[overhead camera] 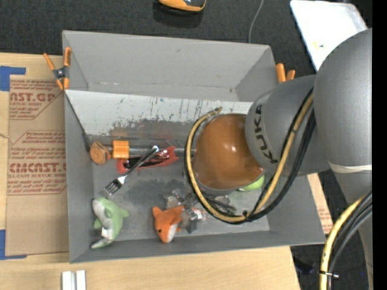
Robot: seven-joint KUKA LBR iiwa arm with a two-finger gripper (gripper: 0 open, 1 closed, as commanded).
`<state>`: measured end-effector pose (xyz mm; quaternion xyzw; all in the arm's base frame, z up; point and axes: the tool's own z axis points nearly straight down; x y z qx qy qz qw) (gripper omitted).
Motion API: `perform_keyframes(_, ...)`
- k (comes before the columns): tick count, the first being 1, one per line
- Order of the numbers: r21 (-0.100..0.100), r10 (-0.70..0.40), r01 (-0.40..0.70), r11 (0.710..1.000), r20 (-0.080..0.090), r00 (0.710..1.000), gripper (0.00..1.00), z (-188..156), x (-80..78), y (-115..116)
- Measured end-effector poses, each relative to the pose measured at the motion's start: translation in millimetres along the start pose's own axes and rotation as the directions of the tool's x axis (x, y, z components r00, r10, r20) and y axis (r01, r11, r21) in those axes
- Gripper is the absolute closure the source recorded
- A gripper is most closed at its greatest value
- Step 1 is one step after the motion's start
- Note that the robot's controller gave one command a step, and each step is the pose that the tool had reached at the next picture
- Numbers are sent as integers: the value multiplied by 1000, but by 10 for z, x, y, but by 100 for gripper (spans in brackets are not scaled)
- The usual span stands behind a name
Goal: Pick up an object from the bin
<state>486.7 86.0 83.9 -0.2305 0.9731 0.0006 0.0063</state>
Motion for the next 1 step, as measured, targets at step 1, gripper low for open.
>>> perform_keyframes(1,-2,-10,10,1000,-5,1000,100,-873,31,17)
